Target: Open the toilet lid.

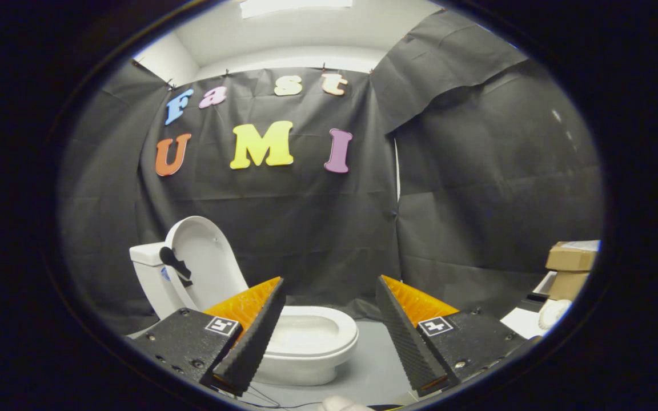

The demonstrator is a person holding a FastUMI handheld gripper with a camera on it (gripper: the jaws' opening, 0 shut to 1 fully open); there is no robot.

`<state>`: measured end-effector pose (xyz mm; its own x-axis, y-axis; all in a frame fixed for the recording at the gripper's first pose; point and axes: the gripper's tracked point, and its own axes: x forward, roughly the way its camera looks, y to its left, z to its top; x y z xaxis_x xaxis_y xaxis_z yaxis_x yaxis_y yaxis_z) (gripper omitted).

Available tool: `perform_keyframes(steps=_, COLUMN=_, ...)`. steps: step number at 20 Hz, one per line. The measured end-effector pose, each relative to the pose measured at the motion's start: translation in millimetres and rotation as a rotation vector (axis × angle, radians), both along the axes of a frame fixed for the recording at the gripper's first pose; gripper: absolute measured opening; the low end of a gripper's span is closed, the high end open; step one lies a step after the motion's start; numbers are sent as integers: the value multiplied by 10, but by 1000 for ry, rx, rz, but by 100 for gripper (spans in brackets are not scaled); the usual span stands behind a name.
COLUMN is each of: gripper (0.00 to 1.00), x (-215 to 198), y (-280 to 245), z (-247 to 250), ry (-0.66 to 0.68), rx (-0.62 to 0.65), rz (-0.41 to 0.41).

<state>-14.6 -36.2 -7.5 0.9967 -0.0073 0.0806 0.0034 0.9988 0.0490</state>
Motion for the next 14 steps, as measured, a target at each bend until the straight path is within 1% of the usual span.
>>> perform_keyframes(steps=7, gripper=99, x=11, y=15, z=-16, ry=9, rx=10, rz=9)
perform_keyframes(steps=14, gripper=99, x=138, y=51, z=21, ry=7, rx=23, rz=19)
